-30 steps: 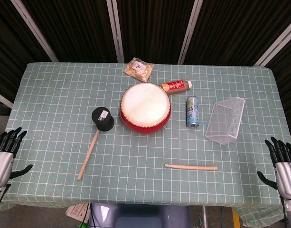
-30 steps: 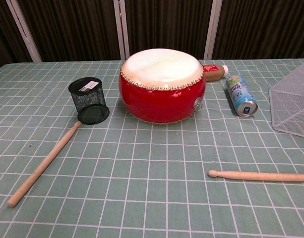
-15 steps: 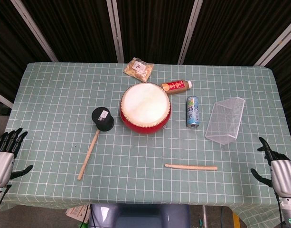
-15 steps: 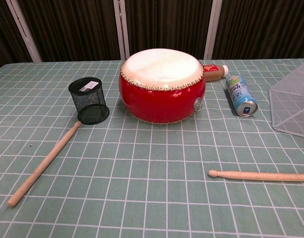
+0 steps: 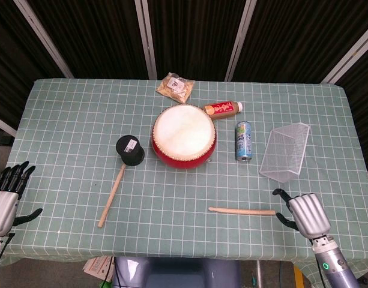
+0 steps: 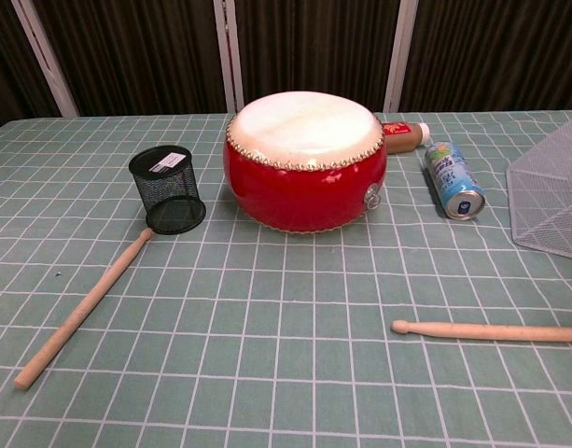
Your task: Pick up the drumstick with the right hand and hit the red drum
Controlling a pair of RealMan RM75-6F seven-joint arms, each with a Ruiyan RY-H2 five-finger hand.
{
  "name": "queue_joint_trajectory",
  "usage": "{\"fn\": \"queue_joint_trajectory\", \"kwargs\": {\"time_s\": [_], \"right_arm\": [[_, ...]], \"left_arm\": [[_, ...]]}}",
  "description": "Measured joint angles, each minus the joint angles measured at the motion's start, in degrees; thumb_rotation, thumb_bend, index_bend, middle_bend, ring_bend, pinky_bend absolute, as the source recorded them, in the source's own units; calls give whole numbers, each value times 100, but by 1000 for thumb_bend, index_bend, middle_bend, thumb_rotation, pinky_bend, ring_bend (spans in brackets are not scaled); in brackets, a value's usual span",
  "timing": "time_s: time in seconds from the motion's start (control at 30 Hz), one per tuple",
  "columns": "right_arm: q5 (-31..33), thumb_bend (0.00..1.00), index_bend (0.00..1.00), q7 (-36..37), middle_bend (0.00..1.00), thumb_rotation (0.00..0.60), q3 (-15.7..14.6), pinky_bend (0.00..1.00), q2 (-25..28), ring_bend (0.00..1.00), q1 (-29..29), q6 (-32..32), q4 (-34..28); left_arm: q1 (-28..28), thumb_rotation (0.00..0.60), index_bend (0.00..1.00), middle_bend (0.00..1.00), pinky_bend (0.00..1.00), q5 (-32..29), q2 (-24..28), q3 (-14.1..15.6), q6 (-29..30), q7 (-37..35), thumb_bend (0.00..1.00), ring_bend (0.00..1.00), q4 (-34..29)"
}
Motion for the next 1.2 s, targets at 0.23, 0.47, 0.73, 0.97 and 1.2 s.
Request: {"fn": "queue_joint_trajectory", "kwargs": {"time_s": [0.23,0.47,0.73,0.97,1.2], "right_arm": [[729,243,435,-1100,1000,600,135,1000,-662,1000,277,-614,-183],[1143,294,464,-1533,1000,600,218,1000,-983,1000,428,-835,-144],[1528,296,466,-1705,1000,600,207,1000,-1117,1000,475,-973,29],[1737,296,466,-1778,1000,600,114,1000,-1320,1000,495,-1058,315],[1854,296,502,-1811,1000,600,-5,1000,-1600,1000,502,-1104,601]], "left_arm": [[-12,600,0,0,8,-27,28,8,-52,-33,0,0,-24],[-17,600,0,0,8,-38,42,11,-73,-26,0,0,-55],[-25,600,0,0,8,-65,51,11,-108,19,0,0,-99],[-20,600,0,0,8,-68,48,12,-103,12,0,0,-93],[-17,600,0,0,8,-63,50,15,-97,-3,0,0,-84]]}}
